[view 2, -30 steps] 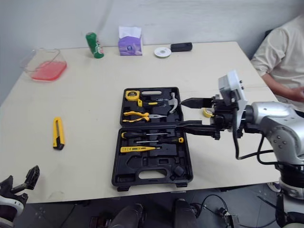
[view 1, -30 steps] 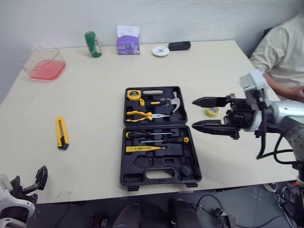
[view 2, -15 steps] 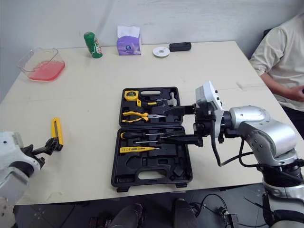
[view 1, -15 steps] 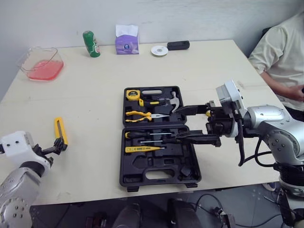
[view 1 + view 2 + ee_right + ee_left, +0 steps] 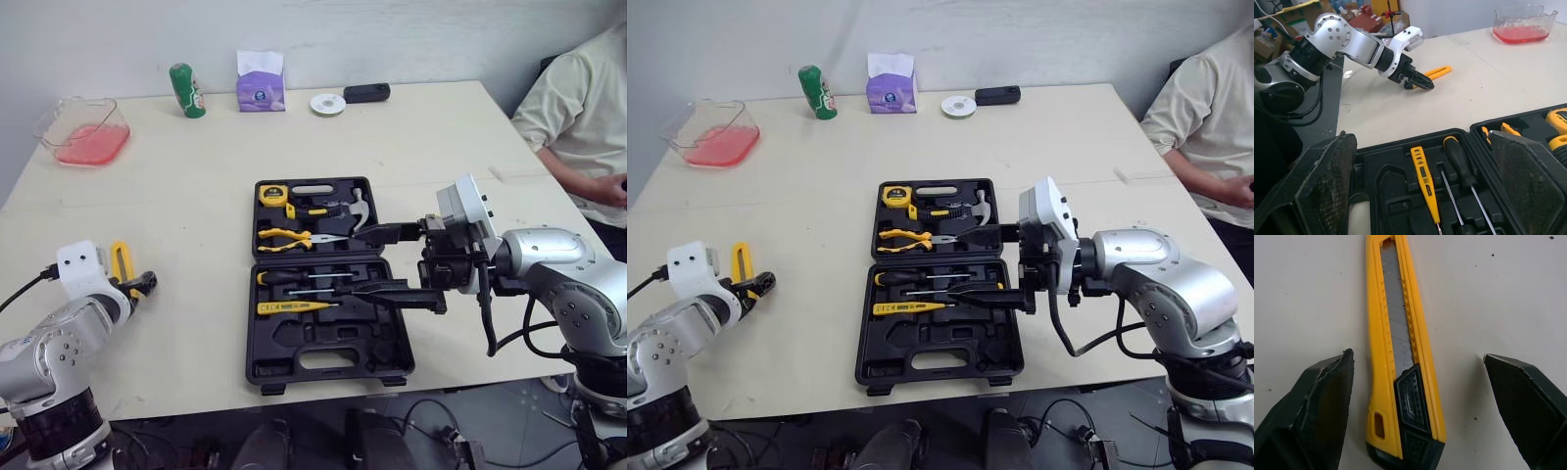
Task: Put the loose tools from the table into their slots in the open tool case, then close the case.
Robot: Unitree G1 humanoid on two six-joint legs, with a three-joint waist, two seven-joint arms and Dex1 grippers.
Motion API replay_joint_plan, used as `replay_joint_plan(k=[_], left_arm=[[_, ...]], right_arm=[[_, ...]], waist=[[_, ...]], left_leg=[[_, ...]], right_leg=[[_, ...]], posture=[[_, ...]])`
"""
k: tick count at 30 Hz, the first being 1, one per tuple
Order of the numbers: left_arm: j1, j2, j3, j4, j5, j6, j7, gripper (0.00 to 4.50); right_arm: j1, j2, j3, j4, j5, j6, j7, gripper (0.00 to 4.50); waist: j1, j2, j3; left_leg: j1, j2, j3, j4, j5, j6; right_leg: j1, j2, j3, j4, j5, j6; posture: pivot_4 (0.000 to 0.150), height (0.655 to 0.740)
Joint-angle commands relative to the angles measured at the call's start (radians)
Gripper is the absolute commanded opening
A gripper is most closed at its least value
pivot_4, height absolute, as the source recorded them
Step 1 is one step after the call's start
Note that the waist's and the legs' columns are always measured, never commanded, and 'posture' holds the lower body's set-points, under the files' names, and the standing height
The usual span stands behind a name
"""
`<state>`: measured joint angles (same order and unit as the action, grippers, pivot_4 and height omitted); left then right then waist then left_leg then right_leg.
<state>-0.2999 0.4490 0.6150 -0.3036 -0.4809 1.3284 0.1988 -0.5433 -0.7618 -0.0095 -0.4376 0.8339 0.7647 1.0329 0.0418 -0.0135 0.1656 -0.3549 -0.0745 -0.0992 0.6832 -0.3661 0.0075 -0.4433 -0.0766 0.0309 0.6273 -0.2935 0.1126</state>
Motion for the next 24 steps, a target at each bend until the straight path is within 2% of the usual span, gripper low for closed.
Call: replay_joint_plan(k=[1,4,8,9,11,13,15,19,21,24], left_arm=[[-0.004,-0.005,-0.001,0.007,0.037,0.013,-0.005,4.47],[-0.011,-0.017,0.002,0.005,0.052,0.011,-0.012,3.61],[-0.011,-0.015,0.006,0.004,0.072,0.003,-0.033,1.71],[-0.007,-0.008,0.014,0.003,0.074,-0.001,-0.043,1.38],[0.006,0.048,0.03,-0.006,0.059,-0.05,-0.111,1.35],[0.019,0.152,-0.007,-0.041,0.006,-0.142,-0.29,1.35],[0.031,0.277,-0.1,-0.109,-0.051,-0.22,-0.504,1.35],[0.002,0.446,-0.301,-0.239,-0.192,-0.258,-0.832,1.35],[-0.013,0.494,-0.362,-0.268,-0.241,-0.267,-0.934,1.35],[-0.138,0.534,-0.581,-0.297,-0.25,-0.272,-1.071,1.35]], right_arm=[[-0.006,-0.004,-0.031,-0.04,0.024,-0.006,-0.002,4.5],[-0.006,-0.006,-0.032,-0.042,0.023,-0.006,-0.005,4.5],[-0.009,-0.009,-0.034,-0.041,0.024,-0.006,-0.006,4.5],[-0.008,-0.012,-0.037,-0.041,0.025,-0.006,-0.005,4.5],[-0.001,-0.024,-0.048,-0.045,0.027,-0.002,-0.005,4.5],[0.018,-0.044,-0.068,-0.058,0.042,0.013,-0.009,4.5],[0.061,-0.074,-0.101,-0.077,0.062,0.032,-0.012,4.5],[0.2,-0.155,-0.183,-0.124,0.076,0.053,0.004,4.5],[0.249,-0.184,-0.218,-0.147,0.091,0.06,0.005,4.5],[0.36,-0.236,-0.288,-0.201,0.104,0.079,0.013,4.5]], waist=[[0.0,0.0,0.0],[0.0,0.0,0.0],[0.002,0.0,0.0],[0.003,0.0,0.0],[0.002,0.0,0.0],[0.002,-0.002,0.001],[0.002,-0.003,0.002],[0.015,0.0,0.003],[0.009,0.001,0.004],[-0.001,0.003,0.006]], left_leg=[[0.0,0.0,0.0,0.0,0.0,0.0],[0.0,0.0,0.0,0.0,0.0,0.0],[0.0,0.0,0.0,0.0,0.0,0.0],[0.0,0.0,0.0,0.0,0.0,0.0],[0.0,0.0,0.0,0.0,0.0,0.0],[0.0,0.0,0.0,0.0,0.0,0.0],[-0.002,0.001,-0.001,0.0,0.0,-0.001],[-0.002,-0.002,-0.002,0.0,0.0,0.002],[-0.002,-0.002,-0.001,0.0,-0.001,0.004],[-0.002,-0.001,0.0,-0.001,-0.002,0.004]], right_leg=[[0.0,0.0,0.0,0.0,0.0,0.0],[0.0,0.0,0.0,0.0,0.0,0.0],[0.0,0.0,0.0,0.0,0.0,0.0],[0.0,-0.001,0.0,0.0,0.0,0.0],[0.0,-0.001,0.0,0.0,0.0,0.0],[-0.001,0.0,0.0,0.0,0.0,0.0],[-0.001,0.0,-0.001,0.0,0.0,0.0],[0.002,-0.004,-0.001,-0.005,0.0,0.0],[0.003,-0.004,-0.001,-0.007,0.0,0.0],[0.002,-0.002,0.0,-0.006,0.0,0.001]], posture=[[0.15,0.74],[0.15,0.74],[0.15,0.74],[0.15,0.74],[0.15,0.74],[0.15,0.74],[0.15,0.74],[0.15,0.74],[0.15,0.74],[0.15,0.74]])
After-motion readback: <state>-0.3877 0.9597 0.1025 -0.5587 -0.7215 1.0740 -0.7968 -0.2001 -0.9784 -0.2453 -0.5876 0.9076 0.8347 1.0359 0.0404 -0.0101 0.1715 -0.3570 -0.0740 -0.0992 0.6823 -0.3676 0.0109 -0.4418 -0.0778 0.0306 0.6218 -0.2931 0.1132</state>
